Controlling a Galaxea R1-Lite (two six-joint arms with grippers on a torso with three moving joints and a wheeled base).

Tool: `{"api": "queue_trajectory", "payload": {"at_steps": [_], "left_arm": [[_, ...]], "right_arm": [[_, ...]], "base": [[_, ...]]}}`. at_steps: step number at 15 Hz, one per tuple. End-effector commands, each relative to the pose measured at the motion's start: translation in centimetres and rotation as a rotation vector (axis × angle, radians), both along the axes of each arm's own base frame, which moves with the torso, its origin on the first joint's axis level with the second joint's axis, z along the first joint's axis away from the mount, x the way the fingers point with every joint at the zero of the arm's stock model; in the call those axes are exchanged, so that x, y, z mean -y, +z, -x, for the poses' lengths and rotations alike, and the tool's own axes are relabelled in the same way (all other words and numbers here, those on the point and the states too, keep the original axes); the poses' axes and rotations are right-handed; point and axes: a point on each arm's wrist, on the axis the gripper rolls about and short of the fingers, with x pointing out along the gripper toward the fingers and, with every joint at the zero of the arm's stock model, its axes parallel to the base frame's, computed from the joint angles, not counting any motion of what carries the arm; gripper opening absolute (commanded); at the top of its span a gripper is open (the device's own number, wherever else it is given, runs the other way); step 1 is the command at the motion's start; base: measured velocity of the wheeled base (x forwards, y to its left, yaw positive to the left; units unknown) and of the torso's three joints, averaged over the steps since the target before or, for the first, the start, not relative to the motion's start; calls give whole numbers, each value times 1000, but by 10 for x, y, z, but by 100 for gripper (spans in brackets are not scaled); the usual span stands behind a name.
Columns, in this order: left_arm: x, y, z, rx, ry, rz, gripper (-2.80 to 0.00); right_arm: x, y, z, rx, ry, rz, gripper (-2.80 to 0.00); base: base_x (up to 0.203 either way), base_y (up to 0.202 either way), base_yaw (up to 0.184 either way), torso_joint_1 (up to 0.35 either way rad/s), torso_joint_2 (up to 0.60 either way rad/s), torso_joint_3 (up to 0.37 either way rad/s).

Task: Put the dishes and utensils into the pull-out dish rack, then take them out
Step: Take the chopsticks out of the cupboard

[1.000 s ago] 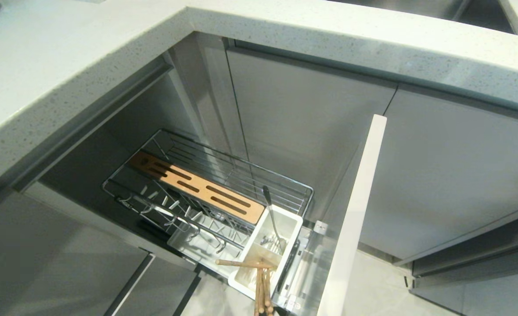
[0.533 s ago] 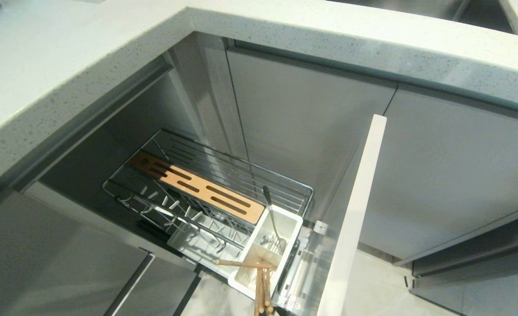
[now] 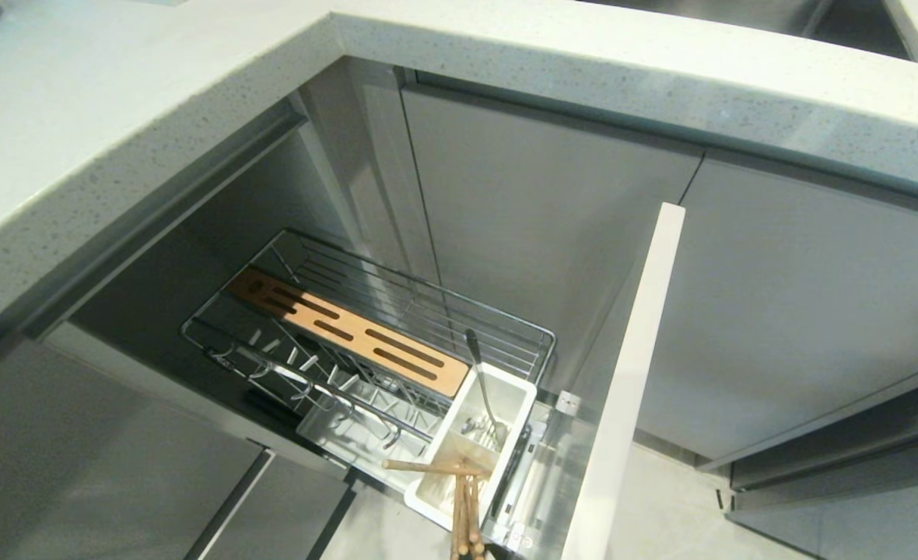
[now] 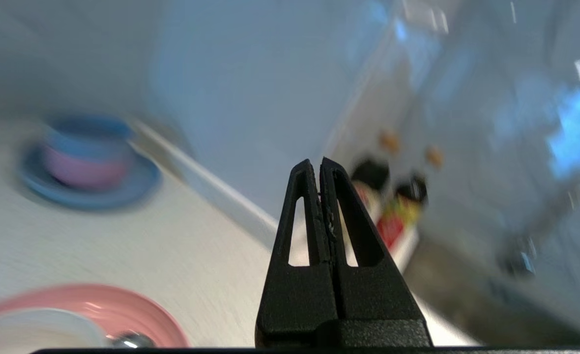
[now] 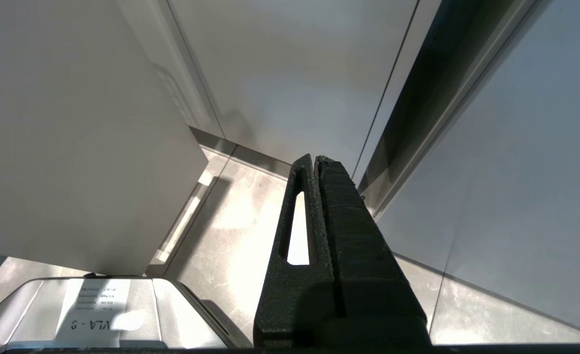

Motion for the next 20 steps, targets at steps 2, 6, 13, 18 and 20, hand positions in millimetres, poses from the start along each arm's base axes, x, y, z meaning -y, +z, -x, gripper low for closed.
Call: {"api": "queue_trajectory", "payload": {"at_steps": [2,6,13,18,20], "left_arm": [[0,-1,-68,-264,-199,-43,-280],[26,-24,-114,-551,-489,-205,-280],[91,-70,-164,-808,-530,-403,-280],[130,-105,-155,-968,-616,-517,-280],[146,-119,-157,-1025,-614,-532,-280]], "right_arm": [[0,0,0,-2,0,0,-280],[0,0,0,-2,0,0,-280],[0,0,0,-2,0,0,-280],[0,0,0,-2,0,0,-280],[0,0,0,-2,0,0,-280]], "base": [[0,0,0,0,0,0],[0,0,0,0,0,0],[0,0,0,0,0,0],[0,0,0,0,0,0],[0,0,0,0,0,0]]}}
